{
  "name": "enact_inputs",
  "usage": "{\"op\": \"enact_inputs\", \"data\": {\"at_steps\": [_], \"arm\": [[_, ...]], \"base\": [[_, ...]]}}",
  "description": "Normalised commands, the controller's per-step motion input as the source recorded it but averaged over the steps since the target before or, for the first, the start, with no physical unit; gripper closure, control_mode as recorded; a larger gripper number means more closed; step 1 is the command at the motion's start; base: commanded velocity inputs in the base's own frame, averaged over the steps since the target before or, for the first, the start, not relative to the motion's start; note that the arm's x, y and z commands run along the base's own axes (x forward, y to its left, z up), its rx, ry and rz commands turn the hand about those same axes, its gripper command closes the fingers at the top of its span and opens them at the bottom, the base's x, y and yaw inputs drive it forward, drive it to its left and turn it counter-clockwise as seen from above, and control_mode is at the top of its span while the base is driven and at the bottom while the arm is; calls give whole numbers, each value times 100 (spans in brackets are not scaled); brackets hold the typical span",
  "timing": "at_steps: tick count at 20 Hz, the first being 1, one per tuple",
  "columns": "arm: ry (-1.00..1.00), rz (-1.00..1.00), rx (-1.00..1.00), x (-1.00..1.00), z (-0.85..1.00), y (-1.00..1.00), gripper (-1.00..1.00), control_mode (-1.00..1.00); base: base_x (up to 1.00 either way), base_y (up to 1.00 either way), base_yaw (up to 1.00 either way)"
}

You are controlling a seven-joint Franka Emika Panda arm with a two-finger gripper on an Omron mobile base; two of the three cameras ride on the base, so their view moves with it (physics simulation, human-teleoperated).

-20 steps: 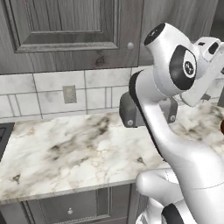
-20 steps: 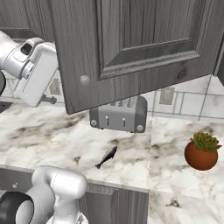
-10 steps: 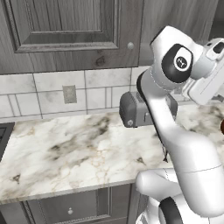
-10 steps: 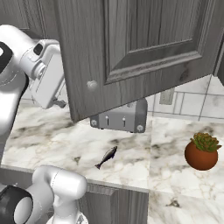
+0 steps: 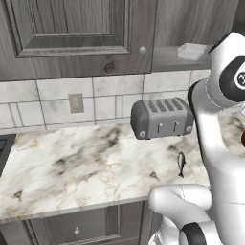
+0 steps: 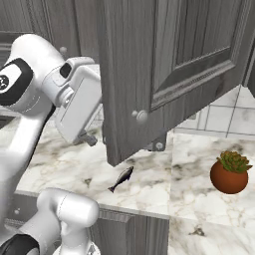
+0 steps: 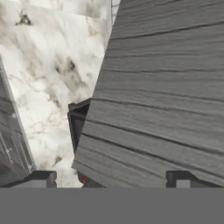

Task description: Retrieve the tupperware from the cabinet, then place the raw meat into the tupperware to avoid contamination.

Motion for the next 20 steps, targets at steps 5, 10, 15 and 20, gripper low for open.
{"op": "enact_inputs", "data": {"at_steps": [5,10,15,20], "arm": [[0,-11,0,-48,-7,-75,-100,-100],[0,-10,0,-29,-8,-57,-100,-100],[1,-1,0,-2,-2,-16,-100,-100],[1,0,0,1,-5,-32,-100,-100]], "base": [[0,0,0],[0,0,0],[0,0,0],[0,0,0]]}}
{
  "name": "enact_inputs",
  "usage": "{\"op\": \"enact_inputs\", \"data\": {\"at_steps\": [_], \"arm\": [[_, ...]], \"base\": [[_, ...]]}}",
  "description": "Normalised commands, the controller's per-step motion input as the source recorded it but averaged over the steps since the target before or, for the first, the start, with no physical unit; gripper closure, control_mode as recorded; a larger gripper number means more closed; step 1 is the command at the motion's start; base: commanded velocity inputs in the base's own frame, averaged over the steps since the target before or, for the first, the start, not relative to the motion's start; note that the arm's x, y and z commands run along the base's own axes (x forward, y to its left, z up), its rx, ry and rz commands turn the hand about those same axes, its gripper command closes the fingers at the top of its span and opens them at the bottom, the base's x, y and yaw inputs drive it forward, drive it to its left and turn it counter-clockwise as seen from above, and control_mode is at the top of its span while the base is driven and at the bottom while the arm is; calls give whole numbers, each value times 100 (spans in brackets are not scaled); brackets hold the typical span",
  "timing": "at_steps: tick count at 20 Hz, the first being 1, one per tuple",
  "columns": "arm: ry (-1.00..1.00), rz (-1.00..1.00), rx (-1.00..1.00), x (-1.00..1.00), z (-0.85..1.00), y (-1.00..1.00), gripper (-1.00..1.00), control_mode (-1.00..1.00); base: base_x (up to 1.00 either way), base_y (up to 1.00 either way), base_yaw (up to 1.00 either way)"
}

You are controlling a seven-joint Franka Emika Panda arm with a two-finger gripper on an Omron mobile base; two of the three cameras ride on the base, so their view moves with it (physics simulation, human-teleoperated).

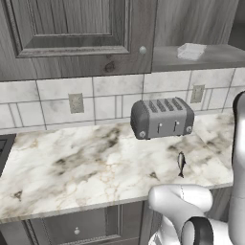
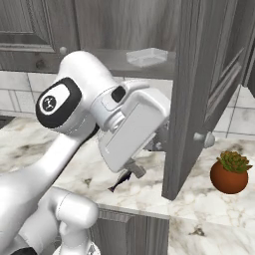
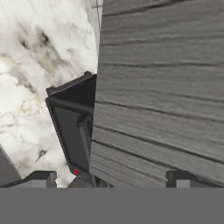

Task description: Retrieve the tupperware from the cabinet, then place the raw meat into the tupperware to avoid contamination.

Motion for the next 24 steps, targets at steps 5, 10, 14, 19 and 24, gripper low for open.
{"op": "enact_inputs", "data": {"at_steps": [5,10,14,19,24], "arm": [[0,0,0,8,-10,-34,-100,-100],[0,4,-3,18,-1,13,-100,-100],[-1,3,-13,2,17,65,-100,-100],[-2,18,-1,11,-5,65,-100,-100],[0,37,9,17,-21,35,-100,-100]], "base": [[0,0,0],[0,0,0],[0,0,0],[0,0,0],[0,0,0]]}}
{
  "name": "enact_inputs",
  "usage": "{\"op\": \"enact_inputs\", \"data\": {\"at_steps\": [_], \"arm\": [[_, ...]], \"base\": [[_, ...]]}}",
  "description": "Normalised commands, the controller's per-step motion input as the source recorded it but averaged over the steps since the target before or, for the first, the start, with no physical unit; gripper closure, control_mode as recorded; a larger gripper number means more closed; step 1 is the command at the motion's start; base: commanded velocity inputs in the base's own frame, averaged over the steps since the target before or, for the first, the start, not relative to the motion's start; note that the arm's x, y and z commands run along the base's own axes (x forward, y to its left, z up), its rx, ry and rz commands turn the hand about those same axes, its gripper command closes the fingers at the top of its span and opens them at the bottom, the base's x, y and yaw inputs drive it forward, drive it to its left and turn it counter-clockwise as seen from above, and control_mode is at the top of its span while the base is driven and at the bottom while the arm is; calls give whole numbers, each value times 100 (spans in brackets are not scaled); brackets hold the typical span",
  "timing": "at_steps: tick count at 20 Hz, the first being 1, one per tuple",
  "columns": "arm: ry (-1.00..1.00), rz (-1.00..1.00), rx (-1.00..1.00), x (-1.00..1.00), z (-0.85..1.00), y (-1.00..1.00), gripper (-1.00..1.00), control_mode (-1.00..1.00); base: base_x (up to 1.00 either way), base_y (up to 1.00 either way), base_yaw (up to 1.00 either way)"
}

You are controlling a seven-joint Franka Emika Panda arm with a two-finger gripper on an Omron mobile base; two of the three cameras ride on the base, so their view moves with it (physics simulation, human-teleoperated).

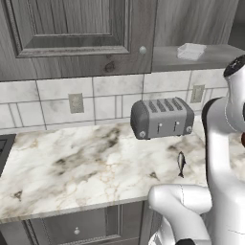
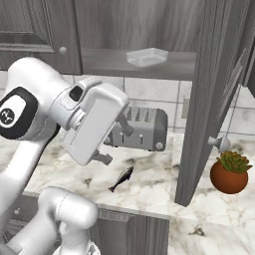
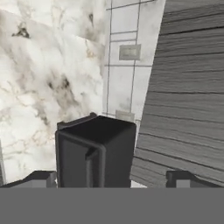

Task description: Retrieve the tupperware from the cabinet, then place the raw meat into the tupperware to avoid contamination.

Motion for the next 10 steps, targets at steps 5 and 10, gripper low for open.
{"op": "enact_inputs", "data": {"at_steps": [5,10], "arm": [[0,36,16,39,-2,16,-100,-100],[-8,20,33,68,14,3,-100,-100]], "base": [[0,0,0],[0,0,0]]}}
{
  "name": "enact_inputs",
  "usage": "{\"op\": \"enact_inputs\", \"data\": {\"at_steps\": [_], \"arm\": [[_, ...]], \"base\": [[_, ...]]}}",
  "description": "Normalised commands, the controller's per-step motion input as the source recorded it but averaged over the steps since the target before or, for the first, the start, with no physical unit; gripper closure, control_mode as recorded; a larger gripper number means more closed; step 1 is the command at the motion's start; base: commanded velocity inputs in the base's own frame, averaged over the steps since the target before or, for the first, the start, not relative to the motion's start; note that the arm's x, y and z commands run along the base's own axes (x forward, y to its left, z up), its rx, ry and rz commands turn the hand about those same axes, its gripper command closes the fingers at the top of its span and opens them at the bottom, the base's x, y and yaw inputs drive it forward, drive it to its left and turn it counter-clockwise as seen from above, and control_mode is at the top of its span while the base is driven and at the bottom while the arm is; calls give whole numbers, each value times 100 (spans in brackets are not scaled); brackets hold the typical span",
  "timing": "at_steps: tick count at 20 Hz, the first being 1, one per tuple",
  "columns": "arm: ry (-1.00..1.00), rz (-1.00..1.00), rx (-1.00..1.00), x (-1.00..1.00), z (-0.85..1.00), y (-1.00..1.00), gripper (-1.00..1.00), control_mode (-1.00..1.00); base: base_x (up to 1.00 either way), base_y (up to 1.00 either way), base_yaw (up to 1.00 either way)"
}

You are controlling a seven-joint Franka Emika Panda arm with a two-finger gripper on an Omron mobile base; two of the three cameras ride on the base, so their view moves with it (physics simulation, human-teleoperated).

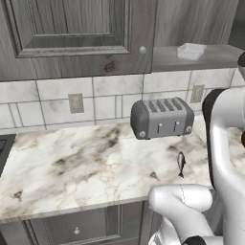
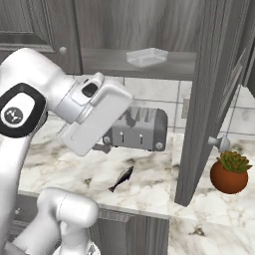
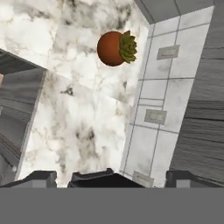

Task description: Retrieve the tupperware from the cabinet, then place the raw meat into the tupperware to avoid contamination.

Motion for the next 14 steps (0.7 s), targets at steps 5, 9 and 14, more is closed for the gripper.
{"op": "enact_inputs", "data": {"at_steps": [5,9,14], "arm": [[-20,0,23,58,12,11,-100,-100],[-19,0,16,56,3,20,-100,-100],[-17,6,7,64,-8,5,-100,-100]], "base": [[0,0,0],[0,0,0],[0,0,0]]}}
